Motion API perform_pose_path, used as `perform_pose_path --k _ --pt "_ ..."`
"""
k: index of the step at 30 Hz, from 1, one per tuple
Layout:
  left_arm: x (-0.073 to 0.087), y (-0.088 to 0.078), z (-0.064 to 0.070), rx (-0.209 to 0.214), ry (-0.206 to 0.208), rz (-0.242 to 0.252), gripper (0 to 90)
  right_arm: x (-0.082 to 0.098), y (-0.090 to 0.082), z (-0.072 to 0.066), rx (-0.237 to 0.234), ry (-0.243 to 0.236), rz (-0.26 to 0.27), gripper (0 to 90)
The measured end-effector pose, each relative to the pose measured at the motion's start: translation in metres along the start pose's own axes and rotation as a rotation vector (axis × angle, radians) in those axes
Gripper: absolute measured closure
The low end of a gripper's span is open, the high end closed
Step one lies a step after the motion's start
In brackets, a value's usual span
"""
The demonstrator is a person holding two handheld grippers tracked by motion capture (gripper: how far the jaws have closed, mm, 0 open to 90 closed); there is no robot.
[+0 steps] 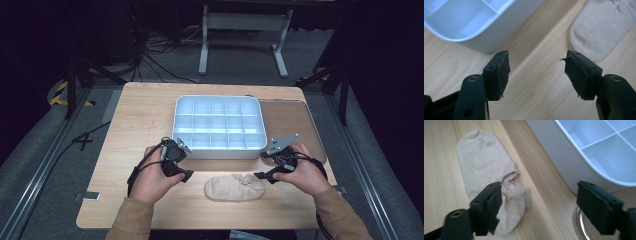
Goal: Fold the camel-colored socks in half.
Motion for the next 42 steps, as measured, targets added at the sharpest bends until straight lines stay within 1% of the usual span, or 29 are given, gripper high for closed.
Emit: perform_pose_path --k 1,2,3,4,5,6,7,8,9,10,11,12,14,15,17,20,23,24,25,26,27,28,29,31,33,36,38,40,42 --pt "0.000 0.001 0.000 -0.006 0.008 -0.007 37.0 0.002 -0.001 0.000 0.003 -0.006 -0.006 19.5" --pt "0.000 0.001 0.002 -0.010 0.005 -0.009 37.0 0.003 -0.002 -0.001 0.003 -0.019 -0.004 22.4" --pt "0.000 0.001 0.003 -0.011 0.019 -0.019 37.0 0.003 -0.002 -0.001 0.002 -0.039 -0.005 26.5" --pt "0.000 0.001 0.005 -0.007 0.037 -0.029 38.9 0.004 -0.003 -0.002 -0.001 -0.055 -0.011 34.2" --pt "0.000 0.001 0.005 -0.007 0.058 -0.018 41.4 0.005 -0.003 -0.004 -0.015 -0.059 -0.015 38.4" --pt "-0.001 0.002 0.006 -0.007 0.094 0.000 41.1 0.005 -0.003 -0.004 -0.017 -0.059 -0.011 38.7" --pt "-0.002 0.002 0.008 0.003 0.078 -0.008 41.4 0.006 -0.003 -0.004 -0.017 -0.058 -0.003 40.5" --pt "-0.002 0.002 0.008 0.003 0.078 -0.008 42.7 0.006 -0.002 -0.005 -0.017 -0.054 0.006 42.1" --pt "-0.002 0.001 0.010 0.026 0.053 -0.024 42.7 0.006 -0.002 -0.005 -0.017 -0.054 0.006 42.1" --pt "-0.003 0.000 0.011 0.035 0.036 -0.028 43.1 0.007 -0.002 -0.004 -0.020 -0.044 0.007 42.4" --pt "-0.005 -0.002 0.011 0.029 0.038 -0.023 45.0 0.008 -0.002 -0.004 -0.019 -0.050 0.010 42.7" --pt "-0.006 -0.004 0.012 0.025 0.027 -0.018 46.8 0.009 -0.002 -0.003 -0.014 -0.037 0.012 43.0" --pt "-0.007 -0.007 0.013 0.048 -0.033 -0.028 46.6 0.010 -0.003 -0.002 -0.007 -0.022 0.018 43.4" --pt "-0.007 -0.009 0.014 0.064 -0.049 -0.025 47.5 0.011 -0.003 -0.001 -0.005 -0.025 0.021 43.4" --pt "-0.010 -0.010 0.016 0.090 -0.049 -0.006 51.4 0.011 -0.003 -0.002 -0.002 -0.008 0.023 44.5" --pt "-0.015 -0.009 0.019 0.095 -0.060 0.015 52.2 0.013 -0.005 -0.006 0.013 0.015 0.021 45.5" --pt "-0.021 -0.005 0.023 0.147 -0.077 0.055 52.4 0.016 -0.007 -0.010 0.022 0.023 0.024 48.7" --pt "-0.024 -0.002 0.026 0.190 -0.106 0.111 52.3 0.018 -0.008 -0.012 0.024 0.027 0.025 49.6" --pt "-0.024 -0.002 0.026 0.190 -0.106 0.111 52.8 0.018 -0.008 -0.012 0.024 0.027 0.025 49.6" --pt "-0.026 0.001 0.027 0.212 -0.117 0.125 52.8 0.019 -0.009 -0.012 0.027 0.023 0.026 49.6" --pt "-0.026 0.004 0.028 0.219 -0.124 0.120 55.1 0.019 -0.010 -0.012 0.033 0.024 0.035 49.6" --pt "-0.027 0.008 0.029 0.222 -0.130 0.107 55.2 0.019 -0.011 -0.012 0.035 0.020 0.040 49.5" --pt "-0.027 0.008 0.029 0.222 -0.130 0.107 55.5 0.019 -0.011 -0.012 0.035 0.020 0.040 49.5" --pt "-0.029 0.015 0.031 0.238 -0.138 0.094 56.3 0.021 -0.011 -0.013 0.039 0.016 0.043 49.4" --pt "-0.028 0.021 0.033 0.233 -0.141 0.064 56.0 0.021 -0.012 -0.013 0.039 0.014 0.049 49.2" --pt "-0.027 0.029 0.034 0.215 -0.136 0.043 54.6 0.022 -0.011 -0.014 0.038 0.015 0.052 48.4" --pt "-0.026 0.032 0.035 0.216 -0.139 0.042 53.2 0.022 -0.011 -0.015 0.038 0.015 0.055 48.5" --pt "-0.024 0.038 0.035 0.230 -0.159 0.034 54.4 0.022 -0.010 -0.016 0.030 0.017 0.057 48.5" --pt "-0.021 0.045 0.035 0.229 -0.186 0.006 54.4 0.021 -0.008 -0.018 0.024 0.014 0.059 48.5"
Point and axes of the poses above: each handheld gripper's, and its own axes: y roughly forward along the jaws, x roughly out of its underside, z roughly to its right, the point moved 4 cm from there along y, roughly forward along the jaws, and after that the axes turned 6 degrees about z, right-handed, at the moved point
